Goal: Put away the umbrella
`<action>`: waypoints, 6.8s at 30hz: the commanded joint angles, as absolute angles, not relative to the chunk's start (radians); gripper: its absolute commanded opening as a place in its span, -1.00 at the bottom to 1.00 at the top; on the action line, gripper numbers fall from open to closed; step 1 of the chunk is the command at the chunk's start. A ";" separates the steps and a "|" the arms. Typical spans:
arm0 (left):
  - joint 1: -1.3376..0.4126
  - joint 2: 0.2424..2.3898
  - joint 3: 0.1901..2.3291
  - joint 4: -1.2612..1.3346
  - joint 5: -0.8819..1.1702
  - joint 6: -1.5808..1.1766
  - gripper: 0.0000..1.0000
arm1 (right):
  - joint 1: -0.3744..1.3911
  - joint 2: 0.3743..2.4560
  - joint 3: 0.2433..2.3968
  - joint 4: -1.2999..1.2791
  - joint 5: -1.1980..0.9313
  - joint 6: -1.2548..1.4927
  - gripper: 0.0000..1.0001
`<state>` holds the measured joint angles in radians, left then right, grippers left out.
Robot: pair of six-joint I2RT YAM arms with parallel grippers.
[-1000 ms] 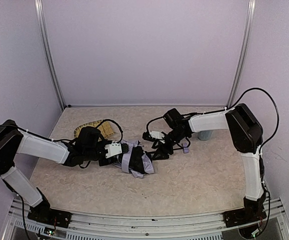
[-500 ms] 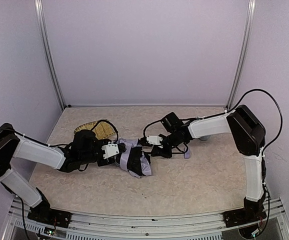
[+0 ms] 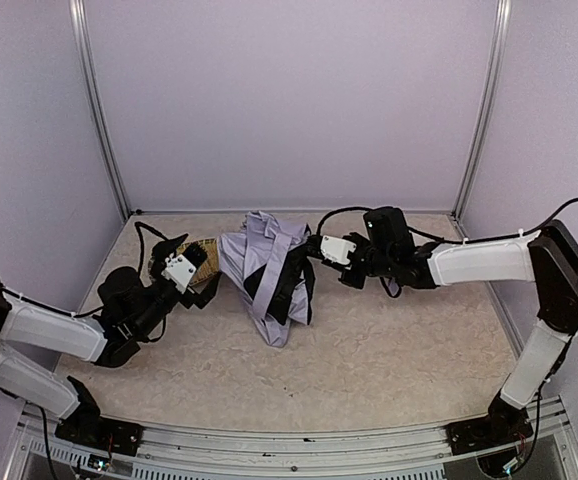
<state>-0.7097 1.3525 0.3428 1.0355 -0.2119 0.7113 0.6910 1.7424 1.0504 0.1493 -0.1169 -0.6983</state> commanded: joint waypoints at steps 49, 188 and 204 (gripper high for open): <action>-0.738 1.538 0.716 0.901 0.392 0.083 0.12 | 0.721 1.517 1.250 0.142 0.028 -0.828 -1.00; -0.821 2.148 1.210 -0.260 0.340 0.493 0.59 | 0.701 1.798 1.122 -0.625 -0.480 -0.587 -0.60; -0.793 2.274 1.279 -0.411 0.584 0.329 0.17 | 0.870 1.393 0.883 -0.235 -0.072 -0.543 0.82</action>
<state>-0.8032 2.1418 1.3262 -0.1326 0.5594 0.4419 0.7609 1.4467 0.9825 -0.3992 -0.1703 -0.4816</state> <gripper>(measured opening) 0.624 0.910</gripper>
